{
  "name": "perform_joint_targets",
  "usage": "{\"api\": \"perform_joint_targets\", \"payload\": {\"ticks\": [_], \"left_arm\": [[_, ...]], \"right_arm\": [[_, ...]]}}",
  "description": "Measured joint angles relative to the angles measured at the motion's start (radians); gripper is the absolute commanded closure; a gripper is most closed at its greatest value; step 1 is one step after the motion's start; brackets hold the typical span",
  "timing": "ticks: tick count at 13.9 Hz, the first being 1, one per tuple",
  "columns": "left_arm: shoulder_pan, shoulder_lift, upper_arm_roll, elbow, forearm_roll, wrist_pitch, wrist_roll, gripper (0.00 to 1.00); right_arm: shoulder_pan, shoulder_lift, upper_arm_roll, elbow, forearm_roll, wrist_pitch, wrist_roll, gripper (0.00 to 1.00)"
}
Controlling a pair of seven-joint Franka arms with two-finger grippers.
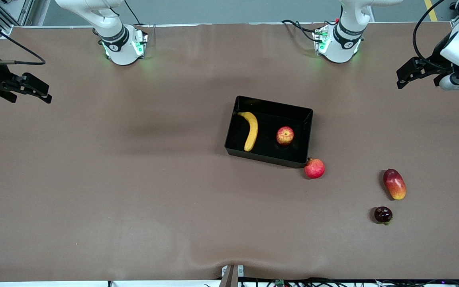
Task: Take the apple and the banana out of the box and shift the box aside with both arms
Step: 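Reach the left gripper down into the black box toward the apple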
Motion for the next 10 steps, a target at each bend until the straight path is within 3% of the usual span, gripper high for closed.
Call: {"api": "perform_joint_targets", "payload": {"ticks": [10], "left_arm": [[-0.022, 0.048, -0.018, 0.008, -0.003, -0.003, 0.000, 0.00]], "right_arm": [[0.000, 0.000, 0.000, 0.000, -0.001, -0.002, 0.000, 0.00]]}}
